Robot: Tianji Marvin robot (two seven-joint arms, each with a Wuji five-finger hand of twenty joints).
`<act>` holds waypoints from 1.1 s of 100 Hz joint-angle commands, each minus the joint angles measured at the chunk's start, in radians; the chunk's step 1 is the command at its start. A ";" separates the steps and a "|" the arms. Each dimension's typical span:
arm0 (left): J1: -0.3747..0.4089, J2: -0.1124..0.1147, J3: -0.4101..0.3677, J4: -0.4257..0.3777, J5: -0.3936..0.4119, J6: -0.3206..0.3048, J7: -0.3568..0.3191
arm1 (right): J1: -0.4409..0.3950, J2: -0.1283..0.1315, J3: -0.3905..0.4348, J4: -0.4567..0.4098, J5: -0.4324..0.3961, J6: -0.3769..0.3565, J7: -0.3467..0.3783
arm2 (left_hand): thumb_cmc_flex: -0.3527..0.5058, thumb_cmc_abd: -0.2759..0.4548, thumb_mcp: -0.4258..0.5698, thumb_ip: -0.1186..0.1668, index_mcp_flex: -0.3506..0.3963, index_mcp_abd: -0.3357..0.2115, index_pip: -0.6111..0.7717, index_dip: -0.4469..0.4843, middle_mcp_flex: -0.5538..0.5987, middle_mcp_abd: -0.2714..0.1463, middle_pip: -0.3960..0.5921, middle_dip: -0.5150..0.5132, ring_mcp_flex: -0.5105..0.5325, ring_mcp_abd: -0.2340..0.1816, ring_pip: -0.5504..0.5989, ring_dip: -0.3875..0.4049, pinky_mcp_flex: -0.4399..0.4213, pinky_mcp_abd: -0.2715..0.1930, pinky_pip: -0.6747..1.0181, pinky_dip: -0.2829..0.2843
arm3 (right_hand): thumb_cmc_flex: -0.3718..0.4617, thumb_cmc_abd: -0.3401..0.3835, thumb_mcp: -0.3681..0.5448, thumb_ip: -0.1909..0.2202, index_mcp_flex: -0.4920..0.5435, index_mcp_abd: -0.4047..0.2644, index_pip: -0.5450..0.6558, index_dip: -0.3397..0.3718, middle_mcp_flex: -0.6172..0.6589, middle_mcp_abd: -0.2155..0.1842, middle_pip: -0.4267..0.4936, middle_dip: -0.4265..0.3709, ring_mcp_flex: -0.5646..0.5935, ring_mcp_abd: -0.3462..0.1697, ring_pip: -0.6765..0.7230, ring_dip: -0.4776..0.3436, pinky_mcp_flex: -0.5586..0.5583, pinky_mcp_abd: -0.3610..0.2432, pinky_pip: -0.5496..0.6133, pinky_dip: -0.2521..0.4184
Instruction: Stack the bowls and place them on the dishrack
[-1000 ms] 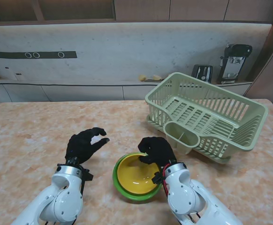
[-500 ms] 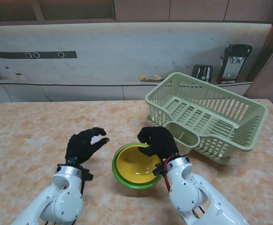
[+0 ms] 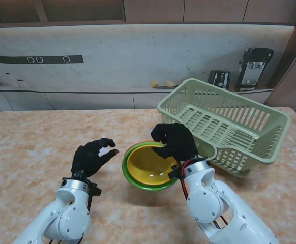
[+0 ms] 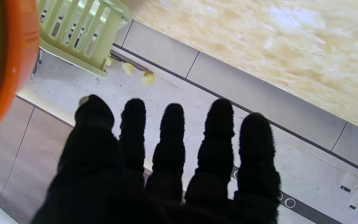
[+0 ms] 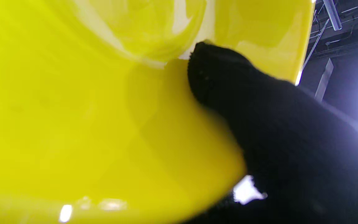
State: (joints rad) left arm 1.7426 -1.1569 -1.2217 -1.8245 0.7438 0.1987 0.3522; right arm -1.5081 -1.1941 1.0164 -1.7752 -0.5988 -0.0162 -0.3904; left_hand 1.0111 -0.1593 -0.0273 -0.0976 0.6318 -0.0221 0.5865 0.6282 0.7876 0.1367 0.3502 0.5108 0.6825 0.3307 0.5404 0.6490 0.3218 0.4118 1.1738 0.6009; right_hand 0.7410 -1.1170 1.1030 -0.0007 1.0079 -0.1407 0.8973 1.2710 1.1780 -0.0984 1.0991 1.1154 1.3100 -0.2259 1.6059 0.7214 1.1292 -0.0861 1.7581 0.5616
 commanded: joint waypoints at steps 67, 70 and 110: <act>-0.006 -0.003 0.006 0.003 -0.004 -0.003 -0.019 | 0.038 0.015 0.162 -0.149 -0.110 0.062 0.028 | 0.036 0.008 -0.019 0.005 0.018 -0.034 0.025 0.009 0.022 -0.015 0.004 0.018 0.014 -0.004 0.007 0.013 0.001 -0.006 0.018 0.017 | 0.246 0.295 0.467 0.203 0.320 -0.325 0.595 -0.017 0.176 -0.125 0.039 -0.013 0.012 -0.104 -0.032 0.003 0.029 -0.083 0.211 0.017; -0.006 -0.003 0.006 0.003 -0.005 -0.003 -0.019 | 0.040 0.016 0.167 -0.153 -0.115 0.066 0.031 | 0.036 0.008 -0.019 0.005 0.018 -0.033 0.025 0.009 0.023 -0.014 0.003 0.018 0.013 -0.005 0.007 0.013 0.001 -0.007 0.018 0.017 | 0.245 0.297 0.467 0.204 0.320 -0.325 0.595 -0.017 0.176 -0.125 0.039 -0.013 0.012 -0.104 -0.033 0.003 0.029 -0.082 0.211 0.017; -0.008 -0.003 0.008 0.005 -0.005 -0.005 -0.019 | 0.055 0.027 0.272 -0.172 -0.159 0.096 0.054 | 0.035 0.008 -0.019 0.005 0.019 -0.035 0.026 0.008 0.022 -0.015 0.003 0.018 0.013 -0.005 0.007 0.013 0.001 -0.006 0.018 0.017 | 0.237 0.313 0.467 0.206 0.320 -0.329 0.592 -0.015 0.172 -0.127 0.037 -0.011 0.012 -0.106 -0.038 0.005 0.027 -0.081 0.202 0.016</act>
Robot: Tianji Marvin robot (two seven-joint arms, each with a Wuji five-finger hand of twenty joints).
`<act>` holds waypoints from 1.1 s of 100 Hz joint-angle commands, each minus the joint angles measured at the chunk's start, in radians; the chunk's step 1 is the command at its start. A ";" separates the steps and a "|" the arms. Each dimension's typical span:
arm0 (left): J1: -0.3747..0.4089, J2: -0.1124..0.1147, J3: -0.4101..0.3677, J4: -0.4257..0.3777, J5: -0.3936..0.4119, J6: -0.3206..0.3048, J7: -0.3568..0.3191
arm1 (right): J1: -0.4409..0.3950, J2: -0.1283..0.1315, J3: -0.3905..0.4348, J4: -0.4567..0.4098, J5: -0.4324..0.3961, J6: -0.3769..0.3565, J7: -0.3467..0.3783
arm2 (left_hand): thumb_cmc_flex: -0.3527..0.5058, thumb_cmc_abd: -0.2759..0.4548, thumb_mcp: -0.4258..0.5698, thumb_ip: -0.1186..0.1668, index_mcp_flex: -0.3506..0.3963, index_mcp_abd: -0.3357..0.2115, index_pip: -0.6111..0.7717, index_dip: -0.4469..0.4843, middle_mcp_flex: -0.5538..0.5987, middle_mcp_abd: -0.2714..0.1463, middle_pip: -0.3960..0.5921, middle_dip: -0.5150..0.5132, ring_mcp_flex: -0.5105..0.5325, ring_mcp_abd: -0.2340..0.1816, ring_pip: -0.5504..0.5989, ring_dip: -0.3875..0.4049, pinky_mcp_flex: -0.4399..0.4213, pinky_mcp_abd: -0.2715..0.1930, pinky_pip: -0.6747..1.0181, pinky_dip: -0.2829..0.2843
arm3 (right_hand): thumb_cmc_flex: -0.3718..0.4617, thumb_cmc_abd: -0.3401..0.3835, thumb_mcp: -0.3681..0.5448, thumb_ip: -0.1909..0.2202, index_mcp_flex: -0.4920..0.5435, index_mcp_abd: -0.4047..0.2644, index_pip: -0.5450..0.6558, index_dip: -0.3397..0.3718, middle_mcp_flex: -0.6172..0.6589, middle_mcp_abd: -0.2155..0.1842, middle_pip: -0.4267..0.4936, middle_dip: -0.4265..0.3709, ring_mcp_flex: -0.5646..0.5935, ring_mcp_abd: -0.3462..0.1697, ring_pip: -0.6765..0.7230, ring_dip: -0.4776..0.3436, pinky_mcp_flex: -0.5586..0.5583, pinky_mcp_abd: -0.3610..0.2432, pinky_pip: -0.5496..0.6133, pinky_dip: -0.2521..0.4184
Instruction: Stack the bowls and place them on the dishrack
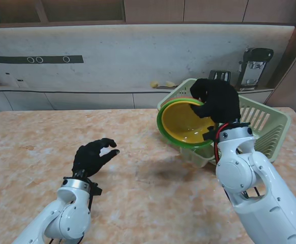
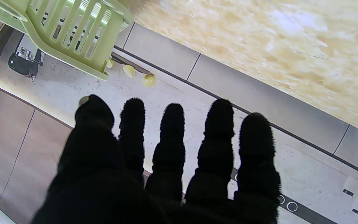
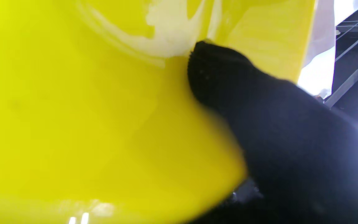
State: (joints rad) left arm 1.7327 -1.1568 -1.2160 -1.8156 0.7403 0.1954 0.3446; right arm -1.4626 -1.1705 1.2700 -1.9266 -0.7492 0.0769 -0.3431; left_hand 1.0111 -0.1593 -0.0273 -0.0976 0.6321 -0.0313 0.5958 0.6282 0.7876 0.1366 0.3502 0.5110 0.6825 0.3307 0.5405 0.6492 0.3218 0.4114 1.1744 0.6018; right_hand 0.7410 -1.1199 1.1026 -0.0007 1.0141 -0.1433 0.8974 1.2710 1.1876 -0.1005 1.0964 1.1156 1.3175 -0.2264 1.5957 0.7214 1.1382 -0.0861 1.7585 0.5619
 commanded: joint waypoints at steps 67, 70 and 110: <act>0.000 -0.002 0.005 -0.001 0.001 -0.004 -0.016 | 0.059 0.015 0.121 0.036 -0.043 0.047 0.043 | 0.036 0.008 -0.019 0.005 0.018 -0.028 0.018 0.009 0.022 -0.015 0.002 0.018 0.013 -0.005 0.006 0.013 0.000 -0.006 0.017 0.016 | 0.232 0.331 0.467 0.198 0.313 -0.332 0.586 -0.014 0.146 -0.135 0.037 -0.006 0.006 -0.111 -0.042 0.007 0.016 -0.086 0.186 0.016; 0.000 -0.002 0.006 -0.001 0.001 -0.004 -0.016 | 0.062 0.015 0.123 0.042 -0.043 0.048 0.041 | 0.035 0.008 -0.019 0.005 0.018 -0.029 0.018 0.008 0.022 -0.017 0.002 0.018 0.013 -0.005 0.006 0.013 0.001 -0.006 0.017 0.016 | 0.232 0.333 0.467 0.198 0.312 -0.333 0.585 -0.014 0.146 -0.135 0.037 -0.006 0.006 -0.112 -0.043 0.007 0.016 -0.085 0.186 0.016; -0.004 -0.001 0.008 0.001 -0.004 -0.004 -0.024 | 0.128 0.015 0.113 0.143 -0.029 0.100 0.053 | 0.034 0.009 -0.019 0.005 0.018 -0.025 0.017 0.008 0.021 -0.015 0.001 0.017 0.012 -0.003 0.005 0.013 0.000 -0.005 0.017 0.016 | 0.229 0.341 0.467 0.195 0.312 -0.337 0.579 -0.014 0.136 -0.137 0.038 -0.007 0.006 -0.112 -0.053 0.005 0.014 -0.081 0.177 0.014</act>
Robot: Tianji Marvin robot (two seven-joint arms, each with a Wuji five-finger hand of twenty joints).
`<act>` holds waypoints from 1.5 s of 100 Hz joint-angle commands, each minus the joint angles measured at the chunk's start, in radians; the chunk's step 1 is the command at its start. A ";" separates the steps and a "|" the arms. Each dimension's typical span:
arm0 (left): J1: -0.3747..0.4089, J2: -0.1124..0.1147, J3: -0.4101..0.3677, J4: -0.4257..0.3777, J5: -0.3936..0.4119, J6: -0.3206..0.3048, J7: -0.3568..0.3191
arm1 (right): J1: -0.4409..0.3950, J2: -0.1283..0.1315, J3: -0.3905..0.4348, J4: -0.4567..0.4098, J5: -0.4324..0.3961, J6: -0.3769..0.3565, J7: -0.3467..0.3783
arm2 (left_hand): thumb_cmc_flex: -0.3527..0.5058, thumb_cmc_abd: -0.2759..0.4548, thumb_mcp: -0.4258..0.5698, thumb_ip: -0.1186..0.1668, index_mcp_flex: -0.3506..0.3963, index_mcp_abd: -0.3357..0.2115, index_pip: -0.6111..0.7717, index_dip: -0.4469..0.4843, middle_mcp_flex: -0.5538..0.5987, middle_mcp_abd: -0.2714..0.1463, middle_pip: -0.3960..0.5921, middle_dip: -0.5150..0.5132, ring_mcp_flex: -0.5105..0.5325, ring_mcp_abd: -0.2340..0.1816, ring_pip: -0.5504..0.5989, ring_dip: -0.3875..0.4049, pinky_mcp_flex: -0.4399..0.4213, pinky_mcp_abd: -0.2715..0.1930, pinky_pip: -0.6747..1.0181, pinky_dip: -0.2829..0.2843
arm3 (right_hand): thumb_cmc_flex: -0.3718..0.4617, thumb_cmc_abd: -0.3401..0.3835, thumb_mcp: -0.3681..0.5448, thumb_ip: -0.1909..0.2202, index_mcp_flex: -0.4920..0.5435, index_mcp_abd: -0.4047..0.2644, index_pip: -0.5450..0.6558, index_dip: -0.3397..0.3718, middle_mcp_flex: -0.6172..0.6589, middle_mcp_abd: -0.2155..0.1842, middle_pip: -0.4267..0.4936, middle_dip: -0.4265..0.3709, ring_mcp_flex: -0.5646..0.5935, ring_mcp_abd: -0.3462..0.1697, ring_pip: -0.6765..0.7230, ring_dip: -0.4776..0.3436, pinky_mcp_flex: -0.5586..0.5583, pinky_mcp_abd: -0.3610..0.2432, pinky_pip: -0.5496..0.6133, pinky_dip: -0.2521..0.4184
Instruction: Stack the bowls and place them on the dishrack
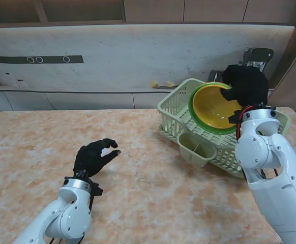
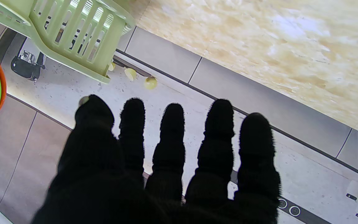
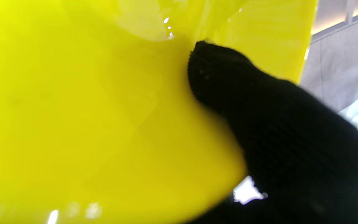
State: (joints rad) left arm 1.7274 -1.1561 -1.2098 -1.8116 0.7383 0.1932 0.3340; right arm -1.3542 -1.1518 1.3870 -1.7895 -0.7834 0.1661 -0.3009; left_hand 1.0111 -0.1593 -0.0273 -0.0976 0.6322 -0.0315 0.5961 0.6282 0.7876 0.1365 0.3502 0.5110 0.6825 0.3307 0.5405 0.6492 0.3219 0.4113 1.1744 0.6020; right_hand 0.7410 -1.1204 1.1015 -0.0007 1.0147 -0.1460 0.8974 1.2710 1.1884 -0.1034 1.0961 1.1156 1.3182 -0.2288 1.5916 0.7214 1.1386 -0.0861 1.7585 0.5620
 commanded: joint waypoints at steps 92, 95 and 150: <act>0.004 -0.002 0.001 -0.007 -0.005 0.000 -0.013 | 0.219 -0.024 -0.153 0.257 0.077 0.152 0.022 | 0.034 0.011 -0.019 0.005 0.021 -0.024 0.016 0.008 0.022 -0.012 0.001 0.017 0.011 -0.003 0.006 0.013 -0.002 -0.005 0.017 0.016 | 0.223 0.361 0.468 0.179 0.308 -0.344 0.553 -0.016 0.104 -0.144 0.044 -0.013 0.006 -0.111 -0.076 -0.007 0.009 -0.081 0.149 0.001; 0.004 -0.002 0.001 -0.007 -0.005 0.000 -0.013 | 0.222 -0.026 -0.157 0.263 0.080 0.154 0.020 | 0.033 0.012 -0.020 0.005 0.022 -0.025 0.017 0.009 0.023 -0.013 0.001 0.017 0.011 -0.002 0.006 0.013 -0.002 -0.004 0.017 0.016 | 0.223 0.361 0.468 0.180 0.308 -0.344 0.553 -0.016 0.103 -0.146 0.044 -0.013 0.006 -0.111 -0.078 -0.008 0.008 -0.081 0.148 0.000; 0.003 -0.003 0.002 -0.005 -0.006 -0.005 -0.012 | 0.259 -0.040 -0.192 0.341 0.108 0.206 -0.005 | 0.034 0.013 -0.020 0.004 0.021 -0.026 0.016 0.009 0.022 -0.014 0.000 0.017 0.011 -0.003 0.005 0.013 -0.003 -0.005 0.016 0.017 | 0.215 0.382 0.468 0.177 0.306 -0.349 0.535 -0.019 0.084 -0.150 0.048 -0.020 0.007 -0.112 -0.093 -0.016 0.005 -0.076 0.132 -0.011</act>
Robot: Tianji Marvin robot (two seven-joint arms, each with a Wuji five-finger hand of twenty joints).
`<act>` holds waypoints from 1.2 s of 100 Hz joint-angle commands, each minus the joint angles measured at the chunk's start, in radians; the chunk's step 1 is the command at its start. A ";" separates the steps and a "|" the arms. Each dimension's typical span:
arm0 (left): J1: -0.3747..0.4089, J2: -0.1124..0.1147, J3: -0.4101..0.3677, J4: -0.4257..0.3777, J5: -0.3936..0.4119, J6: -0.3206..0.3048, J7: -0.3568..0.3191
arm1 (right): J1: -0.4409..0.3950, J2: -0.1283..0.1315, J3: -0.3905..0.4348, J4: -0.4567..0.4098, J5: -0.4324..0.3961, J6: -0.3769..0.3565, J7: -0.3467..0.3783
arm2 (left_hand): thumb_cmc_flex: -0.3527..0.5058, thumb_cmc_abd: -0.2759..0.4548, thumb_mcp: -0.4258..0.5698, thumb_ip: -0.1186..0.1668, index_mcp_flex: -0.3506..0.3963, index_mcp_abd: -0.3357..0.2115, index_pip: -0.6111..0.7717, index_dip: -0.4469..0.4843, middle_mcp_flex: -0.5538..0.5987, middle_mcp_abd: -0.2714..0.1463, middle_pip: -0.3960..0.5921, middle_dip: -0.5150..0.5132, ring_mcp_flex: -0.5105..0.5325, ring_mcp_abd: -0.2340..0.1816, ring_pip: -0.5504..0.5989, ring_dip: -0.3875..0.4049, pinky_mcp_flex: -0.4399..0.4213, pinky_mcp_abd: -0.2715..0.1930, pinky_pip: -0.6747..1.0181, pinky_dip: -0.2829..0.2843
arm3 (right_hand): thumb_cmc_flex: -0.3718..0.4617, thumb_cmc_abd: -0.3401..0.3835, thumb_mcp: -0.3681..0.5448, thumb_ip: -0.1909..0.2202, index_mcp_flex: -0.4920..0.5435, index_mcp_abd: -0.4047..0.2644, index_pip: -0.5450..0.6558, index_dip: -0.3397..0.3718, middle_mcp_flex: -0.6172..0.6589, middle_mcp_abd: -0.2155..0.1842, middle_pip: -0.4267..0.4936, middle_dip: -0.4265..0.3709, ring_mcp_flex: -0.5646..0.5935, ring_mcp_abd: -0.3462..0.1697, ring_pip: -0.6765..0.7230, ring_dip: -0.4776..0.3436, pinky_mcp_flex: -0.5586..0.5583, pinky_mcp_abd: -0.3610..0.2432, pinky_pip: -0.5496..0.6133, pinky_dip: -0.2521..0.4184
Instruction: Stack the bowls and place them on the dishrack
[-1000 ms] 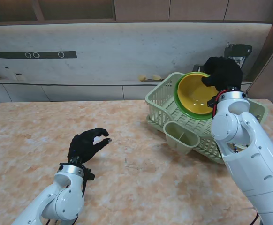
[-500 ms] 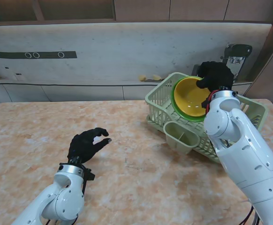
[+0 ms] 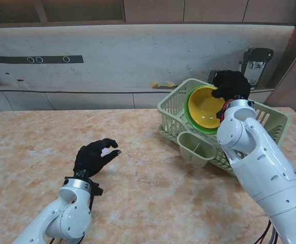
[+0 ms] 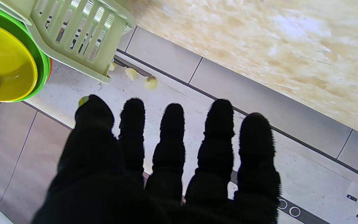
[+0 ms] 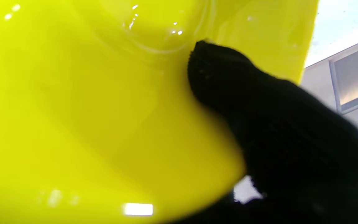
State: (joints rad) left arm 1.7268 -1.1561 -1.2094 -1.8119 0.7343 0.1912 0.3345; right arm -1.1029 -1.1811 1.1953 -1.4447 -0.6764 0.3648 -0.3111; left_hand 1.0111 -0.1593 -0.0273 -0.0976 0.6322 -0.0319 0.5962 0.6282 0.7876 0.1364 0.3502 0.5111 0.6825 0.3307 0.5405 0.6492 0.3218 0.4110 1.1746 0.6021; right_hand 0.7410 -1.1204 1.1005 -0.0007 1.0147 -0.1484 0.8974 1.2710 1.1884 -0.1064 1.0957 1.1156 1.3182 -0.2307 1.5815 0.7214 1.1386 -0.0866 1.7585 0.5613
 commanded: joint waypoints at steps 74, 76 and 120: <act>0.004 -0.003 0.002 -0.004 -0.002 -0.003 -0.011 | 0.072 -0.049 -0.048 0.112 0.076 0.130 -0.055 | 0.032 0.015 -0.020 0.004 0.022 -0.026 0.015 0.009 0.022 -0.013 -0.001 0.017 0.011 -0.002 0.005 0.013 -0.003 -0.003 0.016 0.017 | 0.210 0.419 0.469 0.094 0.242 -0.352 0.489 -0.026 0.011 -0.168 0.029 -0.045 -0.023 -0.104 -0.164 -0.038 -0.010 -0.048 0.044 -0.070; 0.004 -0.003 0.002 -0.004 -0.002 -0.003 -0.011 | 0.073 -0.050 -0.050 0.115 0.077 0.133 -0.055 | 0.032 0.015 -0.020 0.004 0.022 -0.026 0.015 0.009 0.024 -0.012 0.000 0.017 0.011 -0.002 0.005 0.013 -0.003 -0.003 0.016 0.017 | 0.210 0.420 0.469 0.091 0.241 -0.351 0.488 -0.027 0.008 -0.169 0.028 -0.047 -0.024 -0.104 -0.166 -0.038 -0.010 -0.047 0.043 -0.071; 0.004 -0.003 0.002 -0.004 -0.002 -0.003 -0.011 | 0.096 -0.056 -0.077 0.152 0.088 0.191 -0.038 | 0.031 0.019 -0.021 0.003 0.024 -0.024 0.015 0.009 0.023 -0.011 -0.001 0.017 0.010 -0.001 0.005 0.013 -0.004 -0.004 0.017 0.017 | 0.208 0.448 0.470 0.007 0.204 -0.337 0.459 -0.057 -0.039 -0.167 0.015 -0.076 -0.075 -0.090 -0.214 -0.046 -0.029 0.009 -0.046 -0.119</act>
State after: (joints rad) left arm 1.7268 -1.1561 -1.2090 -1.8118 0.7342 0.1904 0.3353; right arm -1.0146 -1.2263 1.1195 -1.2853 -0.5914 0.5492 -0.3601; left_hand 1.0111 -0.1593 -0.0273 -0.0976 0.6322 -0.0319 0.5962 0.6282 0.7876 0.1364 0.3502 0.5111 0.6825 0.3307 0.5405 0.6492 0.3219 0.4109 1.1746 0.6022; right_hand 0.7410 -1.1204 1.0957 -0.0400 1.0146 -0.1708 0.8974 1.2580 1.1560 -0.1337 1.0977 1.0526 1.2794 -0.2386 1.5401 0.7231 1.1081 -0.0743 1.7042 0.4567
